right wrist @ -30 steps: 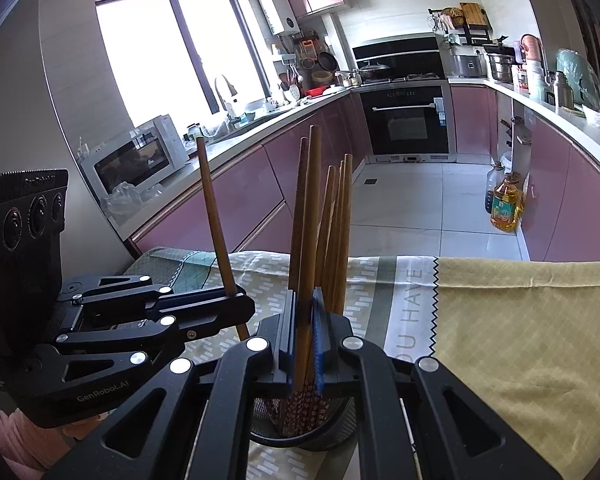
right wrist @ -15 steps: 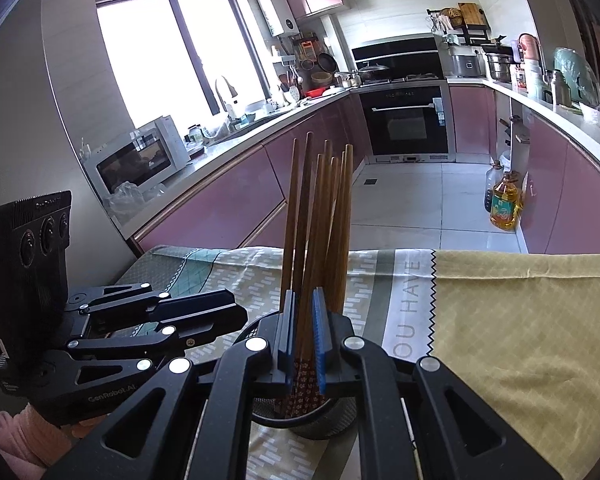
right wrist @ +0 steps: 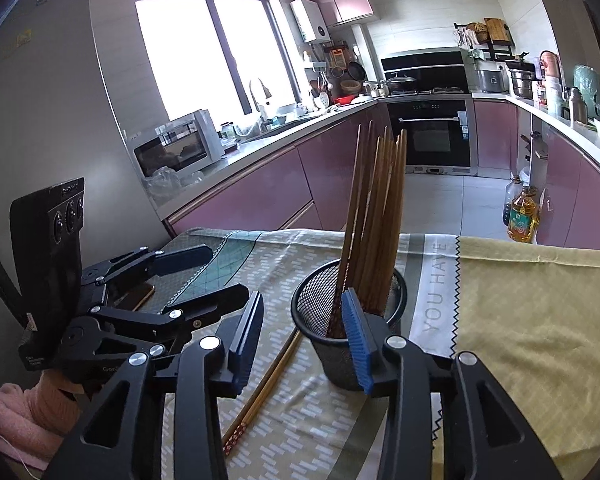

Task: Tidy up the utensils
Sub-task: 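Open the left gripper to release its chopstick while the right gripper releases its own, then move both open grippers back over the last chopsticks on the cloth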

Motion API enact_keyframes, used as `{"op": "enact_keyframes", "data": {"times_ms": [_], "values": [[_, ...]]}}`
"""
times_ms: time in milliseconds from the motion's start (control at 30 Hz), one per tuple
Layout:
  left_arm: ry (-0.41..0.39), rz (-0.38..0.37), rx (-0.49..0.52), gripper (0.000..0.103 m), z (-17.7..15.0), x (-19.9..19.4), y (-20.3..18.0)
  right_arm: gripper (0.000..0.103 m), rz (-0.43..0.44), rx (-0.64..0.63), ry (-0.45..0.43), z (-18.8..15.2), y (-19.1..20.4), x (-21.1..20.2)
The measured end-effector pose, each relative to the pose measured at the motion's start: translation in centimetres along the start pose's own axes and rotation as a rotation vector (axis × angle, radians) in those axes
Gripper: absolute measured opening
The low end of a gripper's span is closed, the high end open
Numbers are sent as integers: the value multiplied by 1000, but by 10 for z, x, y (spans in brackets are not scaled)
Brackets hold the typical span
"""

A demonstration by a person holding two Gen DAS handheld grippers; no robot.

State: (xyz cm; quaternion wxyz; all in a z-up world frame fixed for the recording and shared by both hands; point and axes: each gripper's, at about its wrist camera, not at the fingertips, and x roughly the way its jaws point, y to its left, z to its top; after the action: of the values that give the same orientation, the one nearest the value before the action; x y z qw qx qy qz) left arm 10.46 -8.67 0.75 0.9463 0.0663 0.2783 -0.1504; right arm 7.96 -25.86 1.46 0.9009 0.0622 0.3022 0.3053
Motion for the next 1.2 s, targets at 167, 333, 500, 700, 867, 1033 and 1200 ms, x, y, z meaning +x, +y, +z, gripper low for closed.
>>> {"op": "enact_keyframes", "data": {"times_ms": [167,333,500,700,867,1033,1200], "values": [[11,60,-12,97,-19,-7,12,49,10,6,60,-21,7,14],[47,95,-34,97,-34,-7,23,52,20,17,131,-42,12,34],[78,115,-52,97,-51,-7,32,57,9,3,188,-60,22,53],[116,135,-76,97,-68,-2,42,57,-10,-3,253,-75,28,72],[161,134,-93,96,-83,4,48,56,-27,-18,287,-80,35,81],[193,126,-96,94,-94,10,48,51,-60,-45,291,-81,42,85],[203,118,-99,92,-96,12,47,47,-83,-67,295,-80,44,88]]}}
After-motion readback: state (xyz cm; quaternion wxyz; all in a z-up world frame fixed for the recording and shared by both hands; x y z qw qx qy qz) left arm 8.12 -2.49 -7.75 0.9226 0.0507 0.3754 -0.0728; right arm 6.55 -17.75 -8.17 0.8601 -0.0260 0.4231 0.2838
